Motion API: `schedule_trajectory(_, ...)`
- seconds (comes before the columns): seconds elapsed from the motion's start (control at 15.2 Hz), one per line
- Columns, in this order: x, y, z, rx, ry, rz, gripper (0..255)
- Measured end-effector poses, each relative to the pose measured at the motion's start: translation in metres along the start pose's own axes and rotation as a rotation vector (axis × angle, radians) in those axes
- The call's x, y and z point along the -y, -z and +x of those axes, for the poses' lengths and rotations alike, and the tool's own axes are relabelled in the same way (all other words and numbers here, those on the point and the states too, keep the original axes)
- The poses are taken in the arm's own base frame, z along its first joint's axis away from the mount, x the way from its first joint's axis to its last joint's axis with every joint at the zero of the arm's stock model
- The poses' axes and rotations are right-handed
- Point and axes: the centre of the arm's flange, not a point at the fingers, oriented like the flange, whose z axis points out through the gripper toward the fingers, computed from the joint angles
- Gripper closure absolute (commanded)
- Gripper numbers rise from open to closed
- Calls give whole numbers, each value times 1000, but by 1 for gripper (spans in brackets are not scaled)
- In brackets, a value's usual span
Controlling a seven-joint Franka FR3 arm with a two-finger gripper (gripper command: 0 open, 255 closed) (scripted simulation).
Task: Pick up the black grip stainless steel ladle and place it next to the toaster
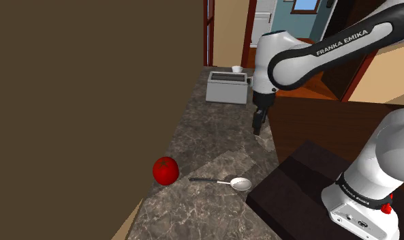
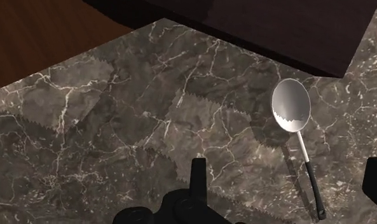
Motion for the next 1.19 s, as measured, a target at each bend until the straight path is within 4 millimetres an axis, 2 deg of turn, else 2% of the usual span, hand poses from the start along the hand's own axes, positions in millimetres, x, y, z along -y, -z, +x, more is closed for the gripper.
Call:
schedule_trajectory(0.2, 10, -34, 19, -5, 51, 4, 0)
schedule_trajectory(0.4, 30, -67, 32, -9, 103, 8, 0)
schedule_trajectory(0.53, 39, -85, 49, -14, 137, 10, 0)
schedule_trajectory(0.92, 75, -144, 82, -24, 239, 18, 0)
schedule_trajectory(1.06, 84, -169, 88, -27, 273, 20, 0)
schedule_trajectory(1.19, 98, -185, 98, -31, 308, 23, 0)
